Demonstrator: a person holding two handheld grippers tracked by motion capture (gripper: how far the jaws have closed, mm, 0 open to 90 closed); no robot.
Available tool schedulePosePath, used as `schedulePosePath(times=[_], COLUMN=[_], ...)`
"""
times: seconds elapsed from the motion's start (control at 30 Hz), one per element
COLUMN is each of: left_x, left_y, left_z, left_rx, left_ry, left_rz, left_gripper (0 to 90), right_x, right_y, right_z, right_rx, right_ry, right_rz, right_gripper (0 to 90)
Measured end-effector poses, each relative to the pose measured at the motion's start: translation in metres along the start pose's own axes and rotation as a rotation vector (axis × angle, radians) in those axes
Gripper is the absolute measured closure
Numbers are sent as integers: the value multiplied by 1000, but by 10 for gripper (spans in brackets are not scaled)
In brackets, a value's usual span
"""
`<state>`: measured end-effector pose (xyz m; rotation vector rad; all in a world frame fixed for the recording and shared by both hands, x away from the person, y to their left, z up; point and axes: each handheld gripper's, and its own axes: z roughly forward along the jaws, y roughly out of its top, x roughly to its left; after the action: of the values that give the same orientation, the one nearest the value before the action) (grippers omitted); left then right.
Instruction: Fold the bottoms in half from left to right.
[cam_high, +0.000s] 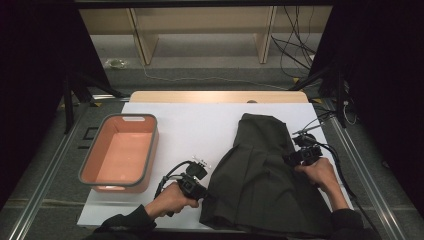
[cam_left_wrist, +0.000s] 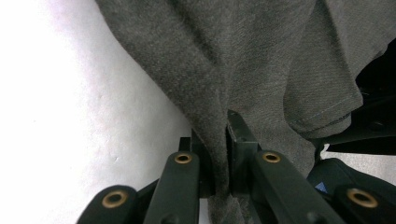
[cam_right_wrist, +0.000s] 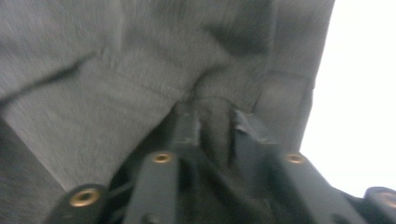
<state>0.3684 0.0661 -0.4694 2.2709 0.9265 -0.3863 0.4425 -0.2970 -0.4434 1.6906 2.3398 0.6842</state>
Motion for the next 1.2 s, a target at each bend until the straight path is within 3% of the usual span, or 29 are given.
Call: schedulePosePath(times=[0.17, 0.33, 0.43, 0.53, 0.6, 0.63, 0.67, 0.7, 0.87, 0.9, 1.07, 1.2], left_x=[-1, 0, 0, 0, 0, -1, -1, -1, -4, -8, -18, -24], left_y=[1, 1, 2, 2, 2, 2, 2, 2, 3, 3, 6, 7], left_z=[-1, -2, -3, -3, -3, -3, -3, -3, -4, -3, 2, 9], left_rx=[-6, -6, -3, -3, -5, -6, -8, -7, -20, -27, -45, -38], left_ry=[-2, -1, -4, -4, -4, -5, -6, -10, -25, -32, -47, -53], left_rz=[-6, 0, 0, 2, 3, 3, 3, 3, 9, 20, 39, 45], left_gripper=[803, 800, 800, 799, 798, 798, 799, 801, 843, 851, 867, 868], right_x=[-8, -10, -11, -9, -8, -7, -6, -5, -6, -7, -8, -8], right_y=[13, 29, 38, 45, 48, 50, 51, 53, 62, 68, 81, 83], right_z=[-11, -13, -9, -3, 0, 1, 2, 1, -10, -17, -30, -29], right_rx=[-95, -132, -134, -124, -116, -115, -115, -120, -180, -201, -233, -232], right_ry=[11, 16, 12, -4, -8, -16, -22, -39, -93, -132, -195, -215], right_rz=[41, 51, 55, 56, 44, 33, 30, 22, 24, 16, 18, 21], right_gripper=[535, 455, 457, 528, 655, 655, 808, 872, 895, 896, 898, 897])
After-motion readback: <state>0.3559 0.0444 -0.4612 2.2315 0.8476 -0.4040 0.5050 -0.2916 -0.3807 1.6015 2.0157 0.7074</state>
